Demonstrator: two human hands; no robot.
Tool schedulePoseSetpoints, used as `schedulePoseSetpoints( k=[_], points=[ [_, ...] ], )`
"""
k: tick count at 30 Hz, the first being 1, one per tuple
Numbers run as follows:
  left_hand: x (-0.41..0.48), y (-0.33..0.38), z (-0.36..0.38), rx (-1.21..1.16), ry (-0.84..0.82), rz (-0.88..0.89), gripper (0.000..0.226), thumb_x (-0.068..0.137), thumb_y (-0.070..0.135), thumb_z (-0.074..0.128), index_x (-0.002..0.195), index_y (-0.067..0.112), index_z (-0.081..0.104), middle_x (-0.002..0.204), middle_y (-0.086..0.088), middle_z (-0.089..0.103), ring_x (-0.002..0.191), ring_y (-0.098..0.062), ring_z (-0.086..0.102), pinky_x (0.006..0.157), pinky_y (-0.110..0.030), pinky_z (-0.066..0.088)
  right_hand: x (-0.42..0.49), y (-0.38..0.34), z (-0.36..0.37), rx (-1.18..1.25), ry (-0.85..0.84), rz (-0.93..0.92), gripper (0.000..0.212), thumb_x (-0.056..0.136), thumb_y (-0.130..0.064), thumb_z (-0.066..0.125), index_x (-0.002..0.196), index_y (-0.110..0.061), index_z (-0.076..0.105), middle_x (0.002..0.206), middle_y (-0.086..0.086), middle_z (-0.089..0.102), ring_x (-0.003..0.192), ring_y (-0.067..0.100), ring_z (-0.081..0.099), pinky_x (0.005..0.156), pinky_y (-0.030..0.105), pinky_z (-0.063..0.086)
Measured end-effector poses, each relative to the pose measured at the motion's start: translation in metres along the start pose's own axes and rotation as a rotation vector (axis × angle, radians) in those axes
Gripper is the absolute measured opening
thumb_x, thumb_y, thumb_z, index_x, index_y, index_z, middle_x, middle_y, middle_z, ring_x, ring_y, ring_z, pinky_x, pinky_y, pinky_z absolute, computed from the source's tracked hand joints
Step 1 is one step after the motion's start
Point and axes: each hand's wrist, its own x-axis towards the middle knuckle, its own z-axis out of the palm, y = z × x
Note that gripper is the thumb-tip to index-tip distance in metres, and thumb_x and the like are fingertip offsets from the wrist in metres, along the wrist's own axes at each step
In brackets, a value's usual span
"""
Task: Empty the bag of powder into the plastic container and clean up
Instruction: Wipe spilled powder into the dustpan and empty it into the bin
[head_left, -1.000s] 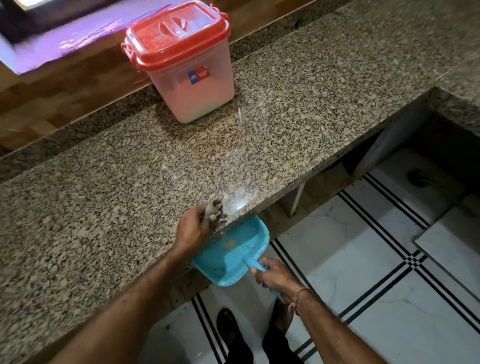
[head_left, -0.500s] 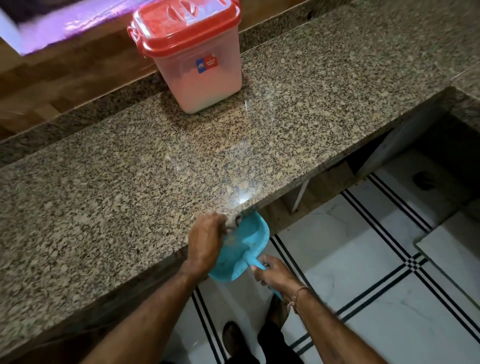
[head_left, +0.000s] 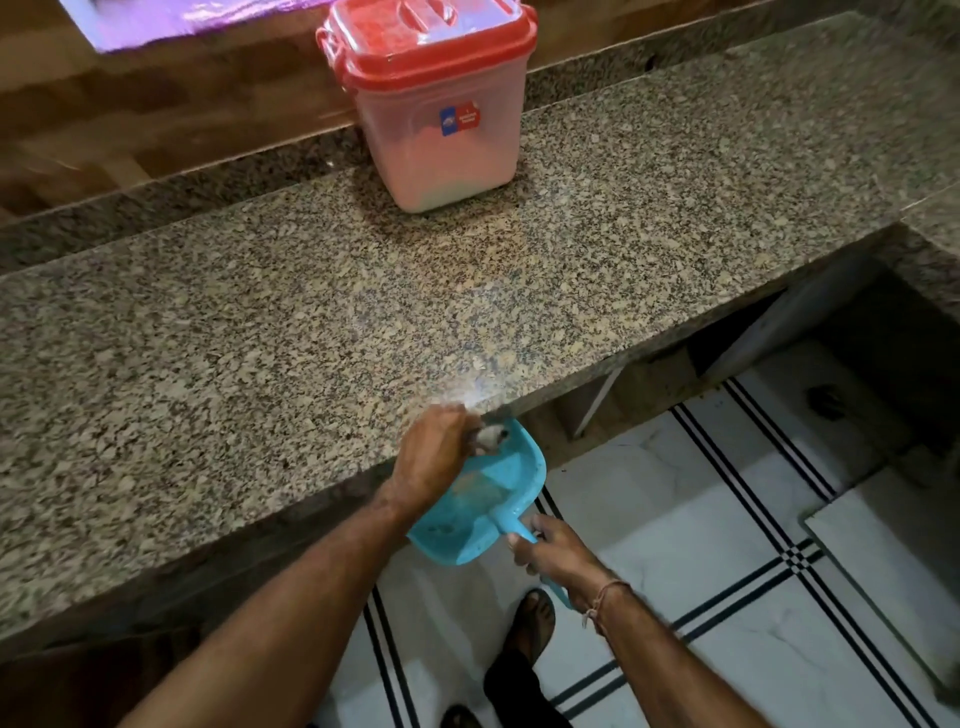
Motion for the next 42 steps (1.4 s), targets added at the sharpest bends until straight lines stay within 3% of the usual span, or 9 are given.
schedulePoseSetpoints(
  k=[4, 10, 14, 22, 28, 31, 34, 37, 42],
  points=[
    [-0.039, -0.021, -0.006, -0.147, 0.128, -0.179, 0.006, 0.084, 0.022, 0.076, 0.084, 0.017, 0.074, 0.081, 0.004, 0.065, 0.077, -0.015, 0.059, 0.066, -0.033, 0.047, -0.016, 0.008, 0.013, -0.068, -0.031, -0.05, 0.016, 0.096, -0.024, 0.068, 0.084, -0.017, 0.061, 0.073, 0.002, 0.063, 0.069, 0.017, 0.057, 0.063, 0.029, 0.047],
    [-0.122, -0.08, -0.027, -0.605, 0.238, -0.546, 0.035, 0.069, 0.047, 0.072, 0.085, 0.017, 0.079, 0.077, 0.001, 0.075, 0.073, -0.015, 0.071, 0.064, -0.035, 0.054, -0.042, 0.009, 0.068, -0.217, -0.162, -0.086, 0.018, 0.097, -0.024, 0.067, 0.089, -0.01, 0.06, 0.069, -0.001, 0.063, 0.058, 0.007, 0.055, 0.051, 0.014, 0.045],
    [-0.231, -0.118, -0.017, -0.879, 0.441, -0.833, 0.022, 0.071, 0.035, 0.08, 0.078, 0.014, 0.076, 0.071, 0.001, 0.074, 0.067, -0.009, 0.061, 0.065, -0.031, 0.048, -0.051, 0.019, 0.128, -0.364, -0.322, -0.162, 0.02, 0.096, -0.018, 0.07, 0.08, -0.012, 0.06, 0.058, -0.007, 0.06, 0.055, 0.007, 0.053, 0.053, 0.021, 0.042],
    [-0.459, -0.17, 0.035, -0.903, 0.94, -1.394, 0.055, 0.065, 0.058, 0.069, 0.078, 0.005, 0.07, 0.061, 0.0, 0.06, 0.062, -0.013, 0.055, 0.057, -0.033, 0.043, -0.049, 0.065, 0.278, -0.728, -0.644, -0.116, 0.008, 0.096, -0.006, 0.067, 0.097, 0.002, 0.065, 0.072, 0.004, 0.059, 0.052, -0.003, 0.056, 0.051, 0.015, 0.046],
    [-0.58, -0.2, 0.131, -1.001, 1.145, -1.689, 0.04, 0.067, 0.06, 0.072, 0.087, 0.025, 0.074, 0.084, -0.011, 0.077, 0.082, -0.029, 0.073, 0.075, -0.053, 0.058, -0.009, 0.153, 0.379, -0.97, -0.749, -0.031, 0.009, 0.095, -0.018, 0.07, 0.095, -0.014, 0.063, 0.07, 0.005, 0.058, 0.052, 0.01, 0.053, 0.048, 0.023, 0.045],
    [-0.612, -0.216, 0.173, -0.992, 1.252, -1.833, 0.022, 0.073, 0.05, 0.074, 0.079, 0.029, 0.076, 0.082, -0.006, 0.076, 0.079, -0.024, 0.071, 0.074, -0.047, 0.059, 0.018, 0.191, 0.441, -1.09, -0.774, -0.026, 0.01, 0.095, -0.026, 0.066, 0.089, -0.019, 0.062, 0.072, 0.005, 0.061, 0.057, 0.017, 0.057, 0.051, 0.028, 0.046],
    [-0.631, -0.238, 0.214, -1.103, 1.35, -1.903, 0.016, 0.086, 0.032, 0.078, 0.086, 0.017, 0.076, 0.086, -0.007, 0.077, 0.08, -0.024, 0.069, 0.074, -0.038, 0.056, 0.038, 0.222, 0.51, -1.174, -0.798, -0.022, 0.021, 0.094, -0.033, 0.059, 0.082, -0.016, 0.055, 0.072, 0.005, 0.058, 0.053, 0.018, 0.052, 0.057, 0.029, 0.045],
    [-0.634, -0.259, 0.249, -1.152, 1.384, -1.906, 0.023, 0.083, 0.037, 0.08, 0.092, 0.016, 0.078, 0.087, -0.008, 0.078, 0.08, -0.024, 0.071, 0.073, -0.038, 0.058, 0.055, 0.24, 0.571, -1.237, -0.817, -0.014, 0.008, 0.096, -0.015, 0.054, 0.097, -0.009, 0.059, 0.07, 0.008, 0.055, 0.042, 0.018, 0.052, 0.042, 0.022, 0.043],
    [-0.623, -0.283, 0.275, -1.193, 1.431, -1.897, 0.032, 0.081, 0.038, 0.081, 0.104, 0.015, 0.079, 0.089, -0.007, 0.079, 0.085, -0.026, 0.076, 0.075, -0.042, 0.064, 0.074, 0.255, 0.613, -1.408, -0.831, -0.103, 0.034, 0.098, -0.013, 0.056, 0.07, -0.023, 0.04, 0.073, -0.003, 0.044, 0.045, 0.005, 0.054, 0.031, 0.007, 0.037]
  ],
)
